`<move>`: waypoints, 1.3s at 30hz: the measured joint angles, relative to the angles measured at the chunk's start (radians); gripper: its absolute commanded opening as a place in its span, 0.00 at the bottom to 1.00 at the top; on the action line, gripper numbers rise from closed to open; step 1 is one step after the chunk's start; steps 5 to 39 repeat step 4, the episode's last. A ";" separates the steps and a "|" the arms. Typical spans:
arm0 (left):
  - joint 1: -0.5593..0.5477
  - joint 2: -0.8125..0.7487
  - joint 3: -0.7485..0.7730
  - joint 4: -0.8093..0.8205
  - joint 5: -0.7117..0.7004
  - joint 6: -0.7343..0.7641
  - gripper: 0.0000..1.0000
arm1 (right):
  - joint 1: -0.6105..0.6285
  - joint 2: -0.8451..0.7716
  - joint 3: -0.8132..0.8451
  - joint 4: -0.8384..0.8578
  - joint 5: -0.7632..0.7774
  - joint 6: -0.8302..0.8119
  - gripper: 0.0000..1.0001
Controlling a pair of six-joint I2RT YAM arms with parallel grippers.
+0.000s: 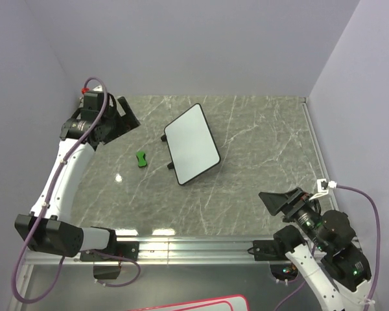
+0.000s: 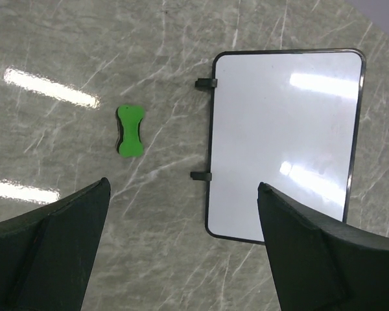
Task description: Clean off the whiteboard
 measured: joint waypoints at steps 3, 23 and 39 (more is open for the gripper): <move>-0.007 0.002 0.003 -0.011 -0.027 -0.003 1.00 | 0.000 0.000 0.009 -0.048 0.031 0.000 1.00; -0.017 0.006 0.018 -0.024 -0.053 -0.005 1.00 | 0.000 0.000 0.013 -0.066 0.048 0.004 1.00; -0.017 0.006 0.018 -0.024 -0.053 -0.005 1.00 | 0.000 0.000 0.013 -0.066 0.048 0.004 1.00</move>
